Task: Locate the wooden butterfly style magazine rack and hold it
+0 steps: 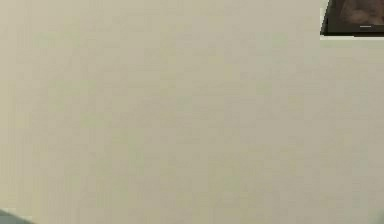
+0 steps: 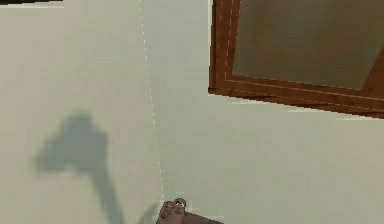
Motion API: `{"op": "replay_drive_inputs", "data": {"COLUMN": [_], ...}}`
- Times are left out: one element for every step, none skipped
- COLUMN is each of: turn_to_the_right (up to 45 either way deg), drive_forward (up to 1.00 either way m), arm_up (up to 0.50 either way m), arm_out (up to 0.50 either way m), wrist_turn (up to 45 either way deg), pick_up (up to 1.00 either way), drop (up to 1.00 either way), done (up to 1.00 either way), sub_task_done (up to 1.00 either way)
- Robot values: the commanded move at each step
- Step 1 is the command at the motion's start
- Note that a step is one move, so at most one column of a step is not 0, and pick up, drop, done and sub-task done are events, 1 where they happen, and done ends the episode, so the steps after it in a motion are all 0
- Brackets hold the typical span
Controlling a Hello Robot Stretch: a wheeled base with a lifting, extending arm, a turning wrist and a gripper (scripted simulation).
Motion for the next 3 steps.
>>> {"op": "replay_drive_inputs", "data": {"turn_to_the_right": [0.0,0.0,0.0], "drive_forward": [0.0,0.0,0.0], "arm_up": [0.0,0.0,0.0], "arm_out": [0.26,0.0,0.0], "wrist_turn": [0.0,45.0,45.0], "pick_up": [0.0,0.0,0.0], "drop": [0.0,0.0,0.0], "done": [0.0,0.0,0.0], "sub_task_done": [0.0,0.0,0.0]}}
